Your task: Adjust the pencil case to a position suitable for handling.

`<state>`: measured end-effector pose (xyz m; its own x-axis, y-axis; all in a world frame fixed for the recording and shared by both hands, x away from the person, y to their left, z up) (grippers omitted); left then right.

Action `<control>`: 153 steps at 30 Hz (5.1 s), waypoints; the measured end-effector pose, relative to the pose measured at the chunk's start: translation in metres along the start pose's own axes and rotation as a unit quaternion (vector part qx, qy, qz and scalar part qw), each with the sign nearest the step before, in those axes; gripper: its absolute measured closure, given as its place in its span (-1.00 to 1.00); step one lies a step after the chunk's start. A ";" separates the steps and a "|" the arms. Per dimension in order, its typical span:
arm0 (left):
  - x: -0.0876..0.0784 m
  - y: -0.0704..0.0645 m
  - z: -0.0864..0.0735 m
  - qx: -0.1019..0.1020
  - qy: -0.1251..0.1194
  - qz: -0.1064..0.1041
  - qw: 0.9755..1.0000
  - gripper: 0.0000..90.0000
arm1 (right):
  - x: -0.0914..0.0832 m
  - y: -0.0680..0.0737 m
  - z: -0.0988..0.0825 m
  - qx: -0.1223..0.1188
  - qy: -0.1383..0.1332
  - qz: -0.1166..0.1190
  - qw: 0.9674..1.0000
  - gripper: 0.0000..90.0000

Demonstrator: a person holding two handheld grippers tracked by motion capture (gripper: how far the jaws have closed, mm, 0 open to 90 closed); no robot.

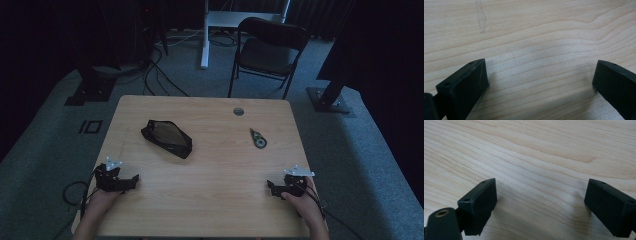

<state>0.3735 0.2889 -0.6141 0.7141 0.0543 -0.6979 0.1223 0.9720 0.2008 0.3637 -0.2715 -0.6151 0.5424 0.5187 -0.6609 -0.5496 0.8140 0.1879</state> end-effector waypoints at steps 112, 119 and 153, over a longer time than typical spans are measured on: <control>0.000 0.000 0.000 0.000 0.000 0.000 1.000 -1.00 | 0.137 0.170 0.137 -0.104 -0.055 0.167 0.979 -0.34; 0.000 0.000 0.000 0.000 0.000 0.000 1.000 -1.00 | 0.146 0.187 0.145 -0.101 -0.058 0.208 0.971 0.11; 0.000 0.000 0.000 -0.001 0.000 0.000 1.000 -1.00 | 0.171 0.194 0.168 -0.157 -0.066 0.203 0.964 0.62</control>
<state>0.3735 0.2887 -0.6141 0.7145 0.0545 -0.6975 0.1209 0.9723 0.1998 0.4566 0.0183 -0.5694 0.3078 0.8233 -0.4769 -0.8872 0.4294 0.1687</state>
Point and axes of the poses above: each handheld gripper's, and its own axes: x roughly forward along the jaws, z roughly out of its top, y roughly to its left, the point moved 9 cm from there along x, roughly forward along the jaws, and after that the axes turned 15 degrees about z, right-handed, at the moved point
